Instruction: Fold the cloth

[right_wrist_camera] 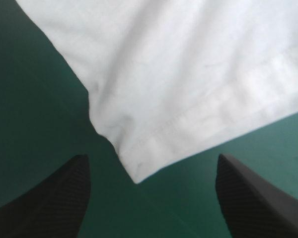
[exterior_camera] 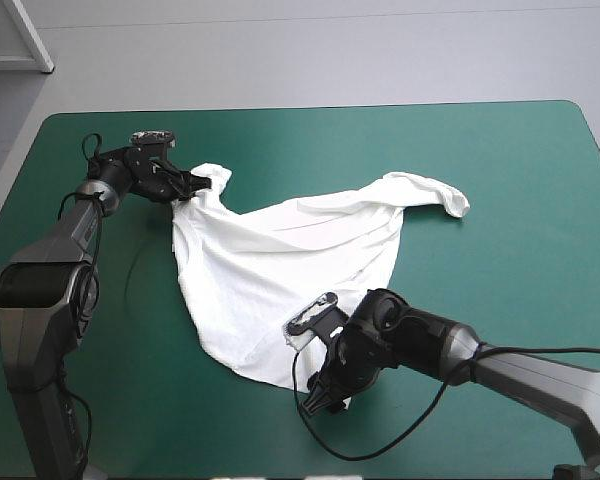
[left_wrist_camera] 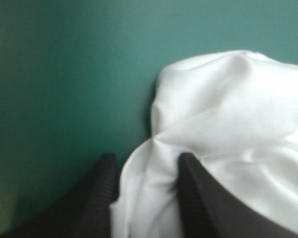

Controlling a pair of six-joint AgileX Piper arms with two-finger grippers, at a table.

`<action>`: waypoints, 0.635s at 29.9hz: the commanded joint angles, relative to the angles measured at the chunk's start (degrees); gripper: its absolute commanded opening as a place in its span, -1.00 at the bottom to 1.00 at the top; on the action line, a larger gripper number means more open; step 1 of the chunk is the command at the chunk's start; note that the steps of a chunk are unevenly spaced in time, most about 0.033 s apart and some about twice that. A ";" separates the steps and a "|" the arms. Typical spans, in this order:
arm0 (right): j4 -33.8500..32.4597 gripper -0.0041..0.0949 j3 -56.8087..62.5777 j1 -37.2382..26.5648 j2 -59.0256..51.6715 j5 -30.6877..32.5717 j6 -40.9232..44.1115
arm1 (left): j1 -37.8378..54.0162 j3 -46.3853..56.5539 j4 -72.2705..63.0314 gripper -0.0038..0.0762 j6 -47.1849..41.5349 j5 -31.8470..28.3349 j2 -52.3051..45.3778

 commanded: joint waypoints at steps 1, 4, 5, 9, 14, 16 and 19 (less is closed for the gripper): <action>0.11 0.42 -1.34 0.95 0.46 -4.36 -1.26 | -0.26 -0.40 -0.62 -0.88 1.88 4.49 -1.23; -0.34 0.42 -1.34 1.55 2.26 -7.62 -1.26 | -0.26 -0.40 -0.29 -0.92 2.21 4.56 -1.23; -1.14 0.42 -1.34 1.68 3.00 -8.41 -1.26 | -0.26 -0.40 -0.29 -0.93 2.21 4.56 -1.23; -3.61 0.42 -1.34 1.78 6.81 -10.61 -1.26 | -0.26 -0.40 -0.29 -0.93 2.32 4.56 -1.23; -5.77 0.39 -1.34 1.78 11.29 -12.37 0.29 | -0.26 -0.40 -0.29 -0.93 2.79 4.79 -1.23; -5.77 0.17 -1.34 1.78 12.09 -12.10 0.99 | -0.26 -0.40 -0.29 -0.93 2.79 5.06 -1.23; -6.02 -0.51 -1.13 1.78 12.39 -11.72 0.99 | -0.26 -0.40 -0.29 -0.93 2.88 5.66 -1.61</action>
